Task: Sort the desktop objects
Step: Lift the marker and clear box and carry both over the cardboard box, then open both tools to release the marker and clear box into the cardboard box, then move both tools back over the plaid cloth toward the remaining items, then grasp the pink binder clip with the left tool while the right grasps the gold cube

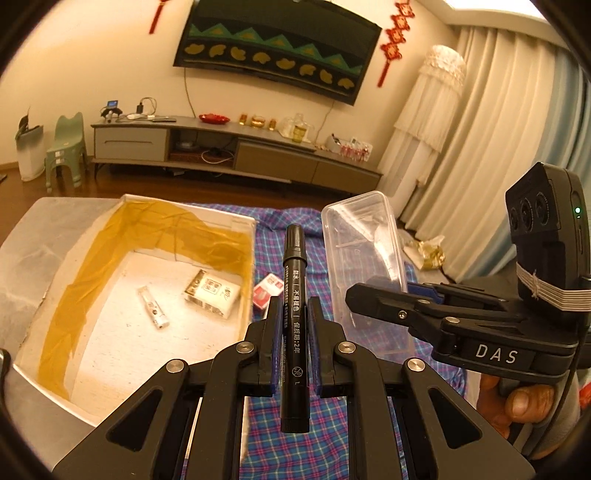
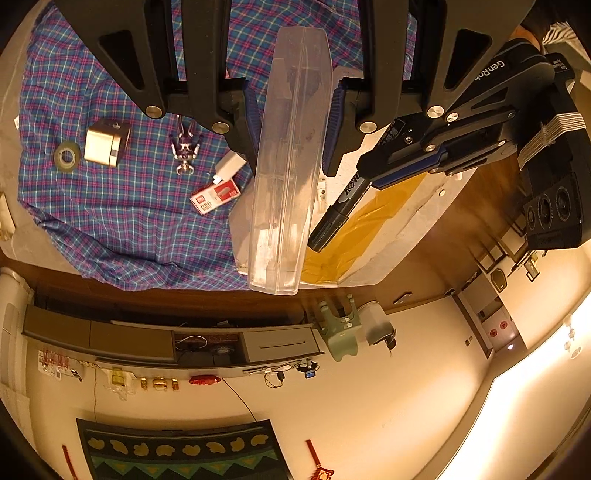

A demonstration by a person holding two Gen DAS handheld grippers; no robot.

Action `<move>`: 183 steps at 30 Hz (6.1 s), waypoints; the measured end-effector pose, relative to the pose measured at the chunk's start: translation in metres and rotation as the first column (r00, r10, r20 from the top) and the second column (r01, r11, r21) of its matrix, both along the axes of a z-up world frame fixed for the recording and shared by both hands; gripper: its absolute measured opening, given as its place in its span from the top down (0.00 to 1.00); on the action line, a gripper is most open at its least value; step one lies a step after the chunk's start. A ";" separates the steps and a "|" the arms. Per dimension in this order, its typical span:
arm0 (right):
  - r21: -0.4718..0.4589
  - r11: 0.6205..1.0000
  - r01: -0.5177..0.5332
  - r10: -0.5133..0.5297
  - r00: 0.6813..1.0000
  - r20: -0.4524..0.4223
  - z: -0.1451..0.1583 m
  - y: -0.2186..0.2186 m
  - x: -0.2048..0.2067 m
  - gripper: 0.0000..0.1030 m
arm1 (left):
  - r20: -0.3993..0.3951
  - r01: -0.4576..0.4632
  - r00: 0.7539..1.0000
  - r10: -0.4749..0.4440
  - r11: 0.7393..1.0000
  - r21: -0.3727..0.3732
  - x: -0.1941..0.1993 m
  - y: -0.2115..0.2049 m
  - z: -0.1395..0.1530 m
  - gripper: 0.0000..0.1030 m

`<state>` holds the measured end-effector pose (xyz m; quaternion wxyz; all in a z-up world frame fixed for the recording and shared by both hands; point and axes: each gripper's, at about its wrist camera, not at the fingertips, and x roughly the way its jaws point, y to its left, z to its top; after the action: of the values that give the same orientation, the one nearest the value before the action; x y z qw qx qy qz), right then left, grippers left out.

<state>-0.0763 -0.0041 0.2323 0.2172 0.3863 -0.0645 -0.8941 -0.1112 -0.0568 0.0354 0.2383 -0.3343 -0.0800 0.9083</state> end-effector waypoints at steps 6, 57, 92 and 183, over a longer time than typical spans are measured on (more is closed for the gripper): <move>0.033 0.999 -0.030 0.030 0.999 -0.018 0.012 -0.026 -0.009 0.68 | 0.007 -0.040 0.999 0.039 0.999 0.027 -0.007 -0.021 0.002 0.87; 0.333 0.917 -0.220 0.176 0.972 0.159 -0.065 -0.177 -0.100 0.68 | 0.324 -0.291 0.909 0.262 0.956 0.044 -0.090 -0.127 -0.087 0.87; 0.393 0.876 -0.279 0.168 0.941 0.293 -0.084 -0.171 -0.091 0.48 | 0.404 -0.349 0.849 0.340 0.936 -0.056 -0.084 -0.125 -0.083 0.72; 0.188 0.974 0.127 -0.163 0.968 0.191 -0.154 0.148 -0.083 0.50 | 0.212 0.180 0.971 -0.108 0.914 -0.363 -0.001 0.141 -0.167 0.75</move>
<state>-0.1596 0.1436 0.0785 0.1086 0.4881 -0.0365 -0.8652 -0.1123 0.0841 -0.1320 0.2270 -0.4631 0.1002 0.8509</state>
